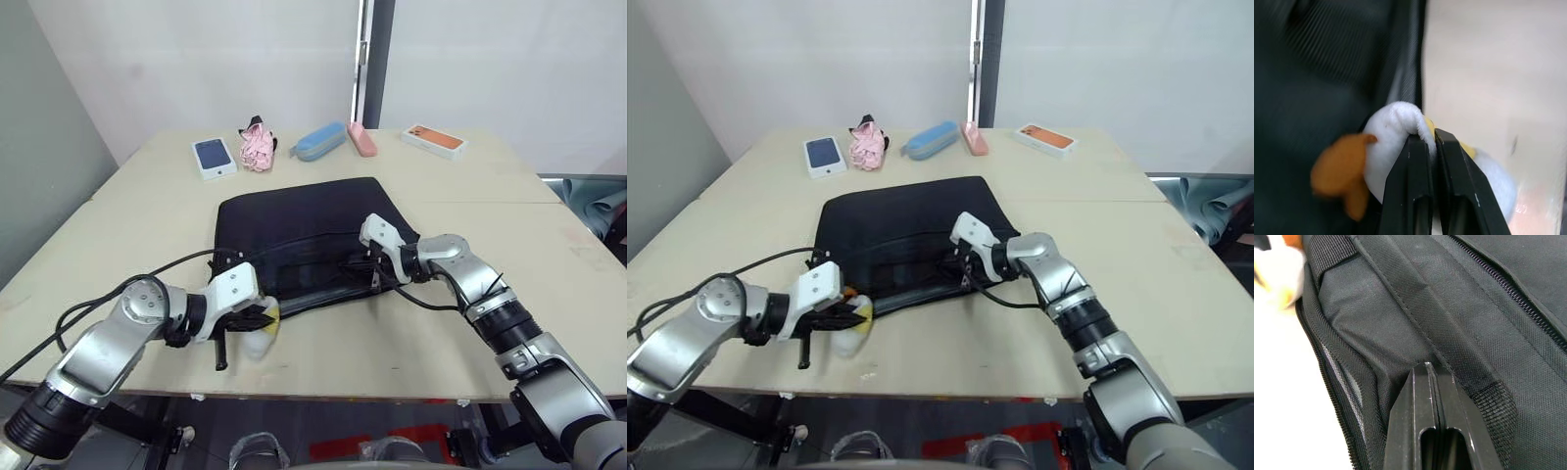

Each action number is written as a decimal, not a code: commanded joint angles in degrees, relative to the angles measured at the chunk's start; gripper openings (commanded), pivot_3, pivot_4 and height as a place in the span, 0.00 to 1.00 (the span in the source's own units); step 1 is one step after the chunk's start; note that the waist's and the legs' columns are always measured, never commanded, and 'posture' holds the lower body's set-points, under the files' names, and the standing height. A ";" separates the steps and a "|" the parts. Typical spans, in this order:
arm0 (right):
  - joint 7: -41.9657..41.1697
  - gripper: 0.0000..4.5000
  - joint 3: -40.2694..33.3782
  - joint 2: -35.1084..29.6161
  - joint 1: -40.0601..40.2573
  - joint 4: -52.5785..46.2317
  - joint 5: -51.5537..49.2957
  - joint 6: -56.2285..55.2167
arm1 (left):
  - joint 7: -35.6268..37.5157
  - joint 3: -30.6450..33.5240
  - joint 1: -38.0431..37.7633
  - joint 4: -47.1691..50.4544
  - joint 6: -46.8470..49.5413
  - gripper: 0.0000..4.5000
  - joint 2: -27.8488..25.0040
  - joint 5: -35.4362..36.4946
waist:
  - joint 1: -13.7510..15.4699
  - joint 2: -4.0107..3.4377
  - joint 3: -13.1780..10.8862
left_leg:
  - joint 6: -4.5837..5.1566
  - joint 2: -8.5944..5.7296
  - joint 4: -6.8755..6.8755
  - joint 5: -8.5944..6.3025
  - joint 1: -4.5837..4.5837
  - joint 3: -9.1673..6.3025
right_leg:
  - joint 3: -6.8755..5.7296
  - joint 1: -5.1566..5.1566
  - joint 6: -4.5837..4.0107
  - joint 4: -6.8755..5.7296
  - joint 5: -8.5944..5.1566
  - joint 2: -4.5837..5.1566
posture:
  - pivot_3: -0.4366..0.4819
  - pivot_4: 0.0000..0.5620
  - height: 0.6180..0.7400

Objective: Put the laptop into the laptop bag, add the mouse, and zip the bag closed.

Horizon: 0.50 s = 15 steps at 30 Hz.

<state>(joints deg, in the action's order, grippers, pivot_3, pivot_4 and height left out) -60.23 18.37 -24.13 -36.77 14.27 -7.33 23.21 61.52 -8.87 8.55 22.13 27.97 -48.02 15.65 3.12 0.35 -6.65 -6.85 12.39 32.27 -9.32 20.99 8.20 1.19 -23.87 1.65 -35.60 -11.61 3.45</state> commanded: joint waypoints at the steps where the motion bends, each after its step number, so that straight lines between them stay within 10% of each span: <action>1: -0.52 0.00 2.28 0.30 1.16 1.88 1.63 2.04 | 2.10 0.95 1.34 -2.59 -3.92 0.01 0.19 0.96 | -0.23 0.00 0.01 | 0.00 0.02 0.00 0.00 0.03 -0.01 | 0.00 -0.03 0.00 0.01 0.00 -0.03 | 0.48 0.27 1.00; 8: -1.32 0.00 2.20 0.10 0.61 2.43 1.81 1.88 | 10.20 9.43 2.96 -1.83 -0.70 0.01 0.60 16.20 | -0.48 -0.01 0.00 | -0.01 0.05 -0.02 0.00 0.10 0.03 | 0.04 -0.16 0.04 0.17 -0.03 -0.10 | 0.48 0.27 1.00; 15: -1.85 0.00 2.44 0.72 -0.51 3.67 2.03 1.43 | 15.77 0.88 7.66 -8.29 -11.46 0.01 6.75 11.08 | -0.53 -0.02 -0.01 | 0.00 0.08 -0.04 0.00 0.08 0.08 | 0.06 -0.14 0.04 0.13 -0.03 -0.10 | 0.48 0.27 1.00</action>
<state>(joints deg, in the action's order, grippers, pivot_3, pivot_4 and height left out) -61.95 18.83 -23.48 -38.22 15.47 -7.30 23.22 75.87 -7.42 15.10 15.26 19.83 -41.36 28.28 2.59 0.33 -6.67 -6.86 12.48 32.22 -9.32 21.07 8.28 1.25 -24.02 1.69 -35.49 -11.64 3.35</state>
